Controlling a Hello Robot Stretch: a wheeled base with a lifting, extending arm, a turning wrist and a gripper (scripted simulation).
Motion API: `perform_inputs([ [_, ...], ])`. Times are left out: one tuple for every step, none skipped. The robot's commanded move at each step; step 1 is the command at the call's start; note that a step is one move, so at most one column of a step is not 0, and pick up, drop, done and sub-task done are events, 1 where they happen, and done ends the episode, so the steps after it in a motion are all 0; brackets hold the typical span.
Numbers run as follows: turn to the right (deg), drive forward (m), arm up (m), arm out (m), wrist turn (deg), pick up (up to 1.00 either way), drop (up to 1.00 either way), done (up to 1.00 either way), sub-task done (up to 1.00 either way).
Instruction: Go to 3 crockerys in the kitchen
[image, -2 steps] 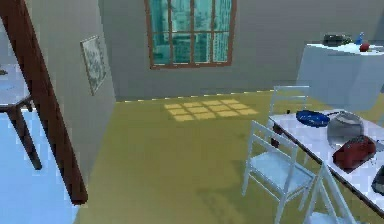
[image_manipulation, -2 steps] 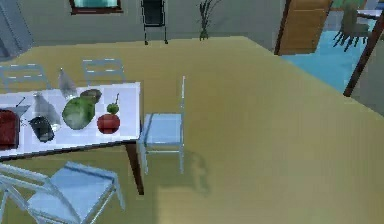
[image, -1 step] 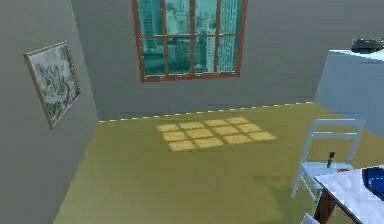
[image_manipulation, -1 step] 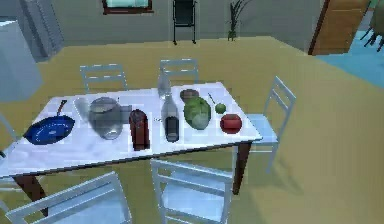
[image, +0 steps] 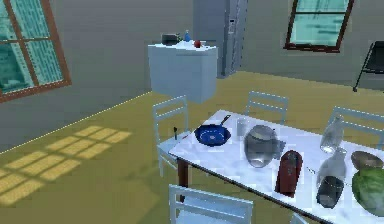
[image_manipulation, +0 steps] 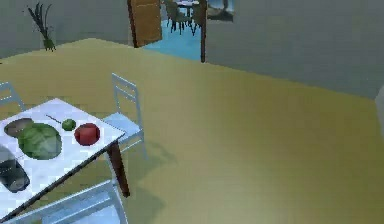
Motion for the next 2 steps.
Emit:
perform_inputs([
  [15.0, 0.00, 0.00, 0.00, 0.0, 0.00, 0.00, 0.00, 0.00],
  [0.0, 0.00, 0.00, 0.00, 0.0, 0.00, 0.00, 1.00, 0.00],
])
